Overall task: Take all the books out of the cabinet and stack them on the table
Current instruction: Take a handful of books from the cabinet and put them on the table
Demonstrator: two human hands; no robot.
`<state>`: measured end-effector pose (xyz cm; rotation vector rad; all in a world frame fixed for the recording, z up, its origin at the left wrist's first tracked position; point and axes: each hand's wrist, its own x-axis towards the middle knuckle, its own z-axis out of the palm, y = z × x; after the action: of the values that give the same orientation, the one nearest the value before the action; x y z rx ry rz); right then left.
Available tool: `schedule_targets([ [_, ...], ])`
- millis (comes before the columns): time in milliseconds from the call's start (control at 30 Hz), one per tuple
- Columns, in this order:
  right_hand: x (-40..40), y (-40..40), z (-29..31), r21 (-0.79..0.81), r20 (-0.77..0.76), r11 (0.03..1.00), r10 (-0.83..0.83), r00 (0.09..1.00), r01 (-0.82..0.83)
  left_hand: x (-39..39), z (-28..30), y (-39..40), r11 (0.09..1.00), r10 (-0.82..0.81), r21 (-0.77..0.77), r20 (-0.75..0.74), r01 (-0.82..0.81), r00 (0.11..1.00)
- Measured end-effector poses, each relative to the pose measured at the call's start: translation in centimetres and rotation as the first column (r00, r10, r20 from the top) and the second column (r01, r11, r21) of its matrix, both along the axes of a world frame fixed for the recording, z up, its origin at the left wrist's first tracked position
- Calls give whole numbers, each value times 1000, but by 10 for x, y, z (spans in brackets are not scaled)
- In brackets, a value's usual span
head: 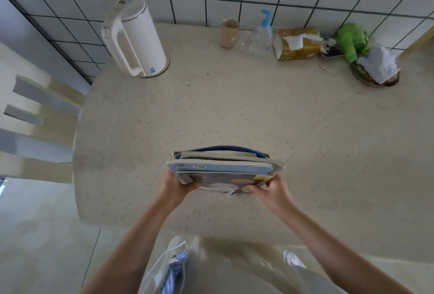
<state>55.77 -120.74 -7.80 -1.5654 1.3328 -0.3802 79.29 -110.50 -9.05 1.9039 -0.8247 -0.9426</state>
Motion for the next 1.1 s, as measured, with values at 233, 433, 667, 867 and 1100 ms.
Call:
schedule_targets([
  [233,0,-7,-2,-5,25,999,-38,999,38,8,-8,-3,995,94,22,-55,-93,994],
  [433,12,-49,12,6,113,999,-33,993,32,20,5,-37,995,94,48,-104,-90,990],
  [667,45,-119,4,140,44,987,-92,995,85,37,11,-105,989,127,93,-141,-115,982],
  [867,64,-161,-18,269,-50,953,-129,990,138,54,-6,-151,957,125,283,-181,-70,976],
  [1100,75,-165,-45,301,-89,950,-54,995,78,58,-28,-161,928,176,358,-185,-100,967],
])
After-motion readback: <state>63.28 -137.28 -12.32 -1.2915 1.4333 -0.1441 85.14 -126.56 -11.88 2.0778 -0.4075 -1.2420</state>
